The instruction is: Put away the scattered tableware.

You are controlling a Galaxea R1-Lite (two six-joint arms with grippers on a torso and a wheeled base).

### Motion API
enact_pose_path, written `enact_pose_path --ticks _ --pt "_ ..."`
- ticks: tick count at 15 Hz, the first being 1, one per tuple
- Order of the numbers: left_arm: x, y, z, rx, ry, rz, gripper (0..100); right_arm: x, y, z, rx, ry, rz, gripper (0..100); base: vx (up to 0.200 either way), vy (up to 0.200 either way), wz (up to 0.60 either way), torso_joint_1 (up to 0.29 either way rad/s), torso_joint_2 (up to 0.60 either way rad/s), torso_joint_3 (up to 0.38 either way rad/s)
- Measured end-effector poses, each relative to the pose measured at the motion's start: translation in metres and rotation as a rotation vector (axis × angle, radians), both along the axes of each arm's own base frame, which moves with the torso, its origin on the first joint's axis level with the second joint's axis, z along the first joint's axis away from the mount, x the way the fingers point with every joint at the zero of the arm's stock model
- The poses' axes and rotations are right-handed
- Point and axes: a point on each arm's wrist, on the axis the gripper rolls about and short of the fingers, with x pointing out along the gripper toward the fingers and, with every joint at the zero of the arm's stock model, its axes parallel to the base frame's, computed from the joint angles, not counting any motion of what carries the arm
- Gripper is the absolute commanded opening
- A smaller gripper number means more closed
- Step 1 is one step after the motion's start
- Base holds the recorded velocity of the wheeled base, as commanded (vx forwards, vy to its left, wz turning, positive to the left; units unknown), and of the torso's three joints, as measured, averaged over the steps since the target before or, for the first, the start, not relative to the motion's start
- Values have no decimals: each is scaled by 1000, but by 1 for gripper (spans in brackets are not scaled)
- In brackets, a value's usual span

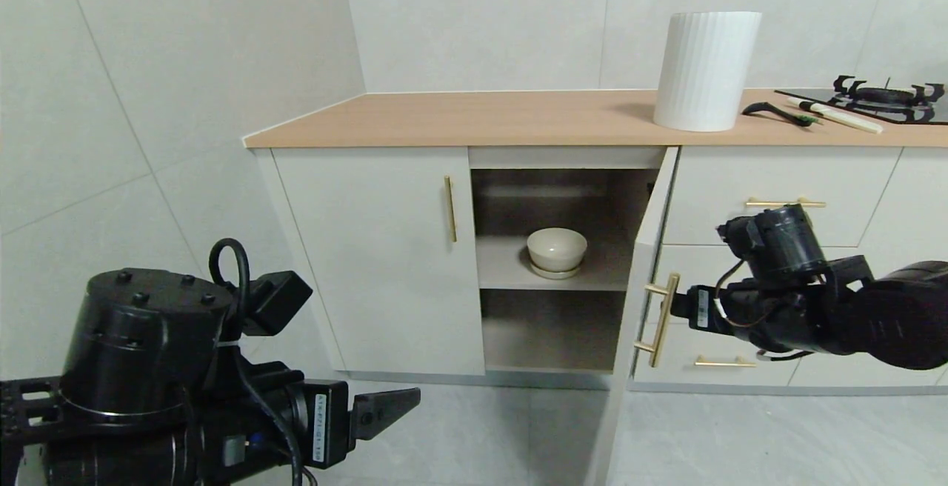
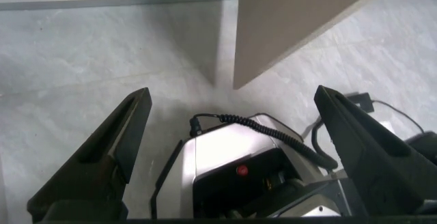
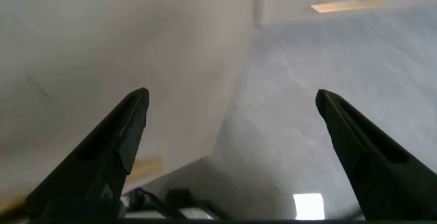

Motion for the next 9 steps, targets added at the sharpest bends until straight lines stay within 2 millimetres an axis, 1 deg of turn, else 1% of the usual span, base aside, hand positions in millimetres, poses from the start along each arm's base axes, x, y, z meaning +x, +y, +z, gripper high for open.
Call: enact_pose_path --ticks 3,7,9 --pt "1 -1 -1 1 4 1 100 24 21 -6 43 8 86 100 0 0 0 0 0 0" --pt "2 -1 1 2 -5 5 100 38 35 -18 62 10 117 100 0 0 0 0 0 0" --pt "1 -1 1 4 -6 3 100 47 41 -25 89 -32 112 100 0 0 0 0 0 0"
